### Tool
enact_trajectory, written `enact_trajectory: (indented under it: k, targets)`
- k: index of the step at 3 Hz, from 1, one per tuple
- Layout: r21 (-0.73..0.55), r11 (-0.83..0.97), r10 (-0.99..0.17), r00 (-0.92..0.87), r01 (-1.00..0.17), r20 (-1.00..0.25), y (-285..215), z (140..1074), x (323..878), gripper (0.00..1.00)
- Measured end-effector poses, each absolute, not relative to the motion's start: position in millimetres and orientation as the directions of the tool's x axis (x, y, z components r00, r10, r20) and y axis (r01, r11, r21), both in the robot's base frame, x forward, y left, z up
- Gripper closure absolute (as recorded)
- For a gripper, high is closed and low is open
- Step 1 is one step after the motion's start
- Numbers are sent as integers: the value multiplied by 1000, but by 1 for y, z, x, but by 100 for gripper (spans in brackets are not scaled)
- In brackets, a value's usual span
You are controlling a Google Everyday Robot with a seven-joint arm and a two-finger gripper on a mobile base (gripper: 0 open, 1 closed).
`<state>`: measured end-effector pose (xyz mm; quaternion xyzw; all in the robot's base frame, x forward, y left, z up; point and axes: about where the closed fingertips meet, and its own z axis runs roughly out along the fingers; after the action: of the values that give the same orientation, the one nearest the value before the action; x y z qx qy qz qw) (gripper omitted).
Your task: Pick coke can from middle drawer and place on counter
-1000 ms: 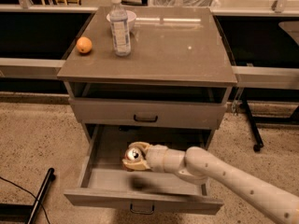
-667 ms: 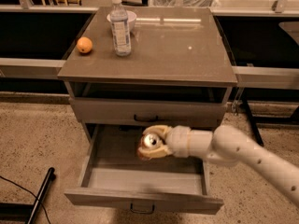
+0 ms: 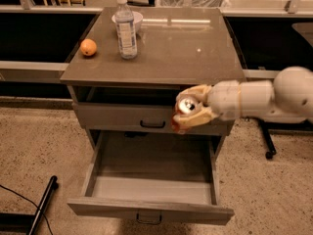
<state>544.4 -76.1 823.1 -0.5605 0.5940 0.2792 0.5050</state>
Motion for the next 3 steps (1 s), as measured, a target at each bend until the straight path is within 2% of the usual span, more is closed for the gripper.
enact_trajectory:
  k: [1, 2, 3]
  targets:
    - [-209, 222, -437, 94, -952, -895, -109, 890, 556, 100]
    - [-114, 283, -431, -19, -952, -902, -141, 924, 583, 100]
    - [-16, 405, -391, -157, -914, -907, -168, 938, 625, 84]
